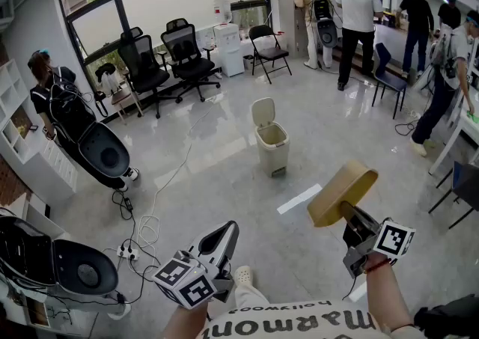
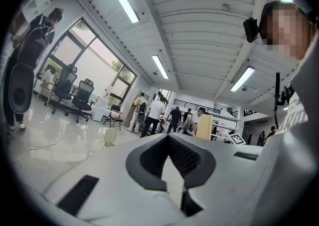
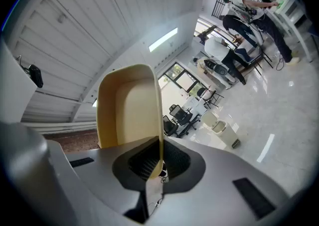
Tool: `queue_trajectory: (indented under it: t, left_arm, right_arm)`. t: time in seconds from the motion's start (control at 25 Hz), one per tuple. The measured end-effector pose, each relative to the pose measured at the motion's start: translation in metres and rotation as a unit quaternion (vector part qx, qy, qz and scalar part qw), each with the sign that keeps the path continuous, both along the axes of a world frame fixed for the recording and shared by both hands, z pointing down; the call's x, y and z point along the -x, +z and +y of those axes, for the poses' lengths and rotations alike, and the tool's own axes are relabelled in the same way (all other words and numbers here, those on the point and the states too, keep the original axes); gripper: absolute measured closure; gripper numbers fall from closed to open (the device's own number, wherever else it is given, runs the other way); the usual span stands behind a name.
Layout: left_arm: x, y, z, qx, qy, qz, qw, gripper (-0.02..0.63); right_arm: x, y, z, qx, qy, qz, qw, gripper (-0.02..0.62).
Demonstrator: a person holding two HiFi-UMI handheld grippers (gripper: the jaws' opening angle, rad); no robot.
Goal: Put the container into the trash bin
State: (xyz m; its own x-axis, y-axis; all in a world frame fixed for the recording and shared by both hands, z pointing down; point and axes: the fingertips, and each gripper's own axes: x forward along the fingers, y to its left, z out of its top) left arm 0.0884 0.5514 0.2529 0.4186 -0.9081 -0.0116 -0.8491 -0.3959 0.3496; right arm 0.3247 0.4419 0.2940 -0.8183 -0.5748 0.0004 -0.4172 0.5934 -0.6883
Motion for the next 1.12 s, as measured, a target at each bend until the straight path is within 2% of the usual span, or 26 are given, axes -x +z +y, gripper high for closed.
queue_trajectory:
  t: [0.28,0.6,0.92,1.12]
  left_arm:
    - [-0.006,0.003,0.002,0.006,-0.001,0.005,1.0000,0.609]
    - [0.021,0.021,-0.017,0.026,0.008,0.004,0.9996,0.609]
    - [0.071,0.022,-0.088,0.026,0.022,0.021,0.9992,0.609]
    - [0.110,0.006,-0.147,0.002,0.037,0.016,0.9992,0.609]
  right_arm:
    - [-0.006,0.002,0.001,0.003,-0.003,0.014,1.000,0.584]
    - [0.015,0.013,-0.025,0.021,0.009,-0.010,1.000,0.584]
    - [0.061,0.011,-0.086,0.019,0.019,0.001,1.000,0.584]
    - [0.101,-0.001,-0.137,0.001,0.028,-0.002,1.000,0.584]
